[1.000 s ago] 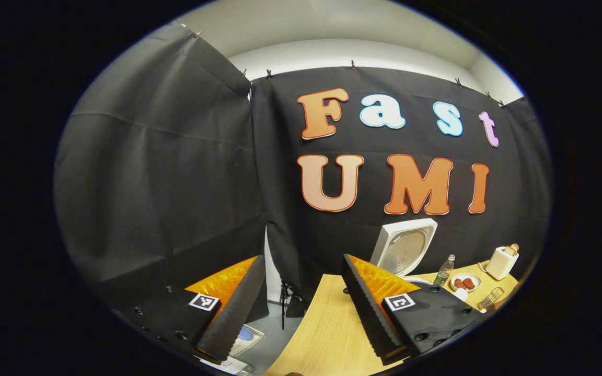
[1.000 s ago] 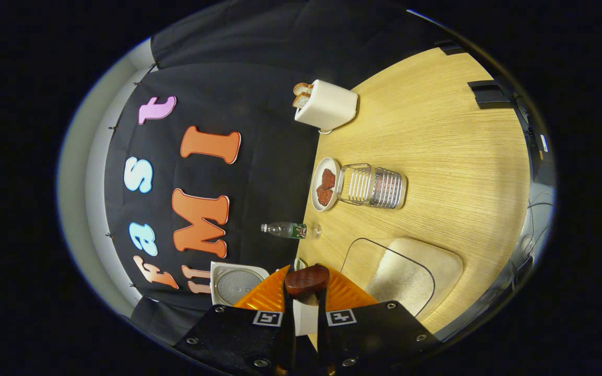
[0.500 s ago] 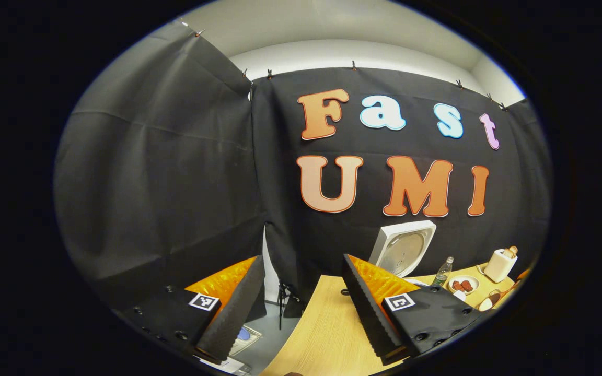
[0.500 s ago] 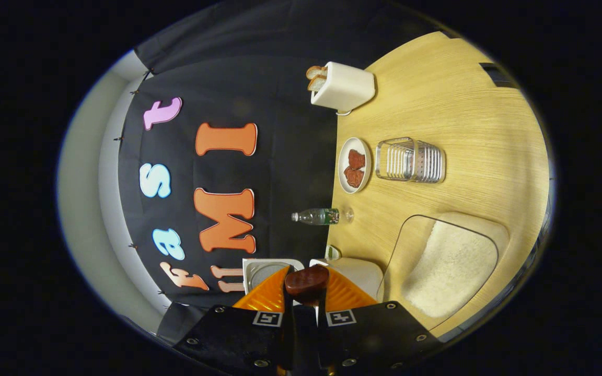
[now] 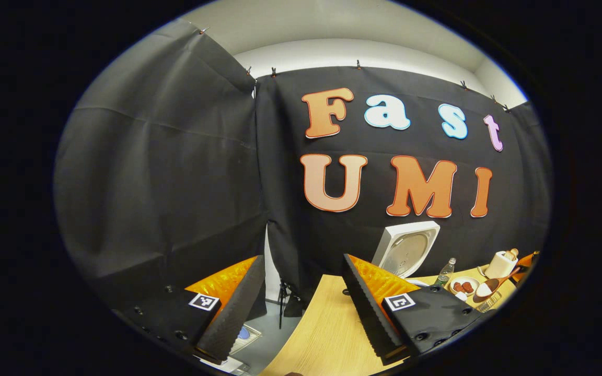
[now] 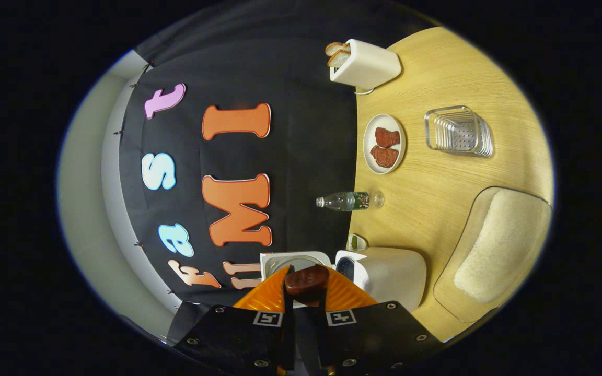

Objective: Close the left gripper, press the button to open the rice cooker; take a wooden spoon from the chopstick holder with the right hand, scoop a spoonful of rice and pour it into the rice cooker, then put the wooden spoon back into the chopstick holder.

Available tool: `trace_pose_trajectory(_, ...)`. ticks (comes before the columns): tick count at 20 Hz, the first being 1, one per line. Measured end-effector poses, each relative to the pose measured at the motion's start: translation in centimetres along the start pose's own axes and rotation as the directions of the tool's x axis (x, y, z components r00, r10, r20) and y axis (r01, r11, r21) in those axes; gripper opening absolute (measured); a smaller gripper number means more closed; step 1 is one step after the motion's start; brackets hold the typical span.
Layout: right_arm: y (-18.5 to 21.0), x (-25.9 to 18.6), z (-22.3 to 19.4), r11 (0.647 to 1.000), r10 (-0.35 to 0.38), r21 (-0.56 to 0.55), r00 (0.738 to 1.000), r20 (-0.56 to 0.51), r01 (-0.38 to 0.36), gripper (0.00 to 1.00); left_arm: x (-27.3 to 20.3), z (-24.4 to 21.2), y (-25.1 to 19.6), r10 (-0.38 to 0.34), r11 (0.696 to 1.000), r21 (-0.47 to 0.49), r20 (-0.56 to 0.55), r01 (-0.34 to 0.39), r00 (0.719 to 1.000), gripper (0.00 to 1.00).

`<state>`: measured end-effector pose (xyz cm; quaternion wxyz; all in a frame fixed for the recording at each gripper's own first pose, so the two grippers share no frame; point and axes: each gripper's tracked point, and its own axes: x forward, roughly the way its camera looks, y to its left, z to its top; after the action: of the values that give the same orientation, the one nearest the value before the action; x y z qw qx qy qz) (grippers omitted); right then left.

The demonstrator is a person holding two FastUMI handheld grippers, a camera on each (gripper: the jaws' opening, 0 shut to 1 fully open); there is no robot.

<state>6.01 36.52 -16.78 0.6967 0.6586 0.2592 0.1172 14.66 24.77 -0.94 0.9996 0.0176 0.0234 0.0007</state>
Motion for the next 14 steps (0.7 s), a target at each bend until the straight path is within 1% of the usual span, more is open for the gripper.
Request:
trace_pose_trajectory(1, 0.7, 0.8, -0.6, 1.000, 0.004, -0.004, 1.000, -0.012, -0.004, 0.16, 0.2, -0.2, 0.0, 0.001, 1.000, 0.000, -0.003, -0.001, 1.000, 0.99)
trace_pose_trajectory(2, 0.9, 1.6, -0.8, 1.000, 0.012, -0.004, 1.000, -0.021, -0.013, 0.21, 0.4, -0.1, -0.2, -0.004, 1.000, -0.004, -0.004, 0.003, 1.000, 0.99)
trace_pose_trajectory(3, 1.7, 2.5, -1.3, 1.000, 0.024, -0.003, 0.999, -0.029, -0.024, 0.16, 0.4, -0.1, -0.5, -0.013, 1.000, -0.009, -0.005, 0.013, 1.000, 0.99)
trace_pose_trajectory(5, 3.3, 4.5, -2.4, 0.999, 0.048, 0.004, 0.998, -0.047, -0.048, 0.16, 0.6, -0.3, -0.9, -0.022, 1.000, -0.017, -0.008, 0.022, 1.000, 0.99)
trace_pose_trajectory(10, 5.9, 7.9, -4.6, 0.997, 0.071, 0.044, 0.995, -0.076, -0.068, 0.16, 1.3, -1.0, -1.3, -0.035, 0.999, -0.024, -0.024, 0.035, 0.999, 0.99)
trace_pose_trajectory(11, 6.4, 8.7, -4.9, 0.997, 0.070, 0.033, 0.995, -0.074, -0.068, 0.16, 1.5, -1.0, -1.2, -0.034, 0.999, -0.027, -0.025, 0.034, 0.999, 0.99)
trace_pose_trajectory(14, 7.3, 10.3, -5.2, 0.997, 0.058, -0.056, 0.997, -0.058, -0.061, 0.16, 1.8, -1.1, -0.7, -0.024, 0.999, -0.035, -0.029, 0.023, 0.999, 0.99)
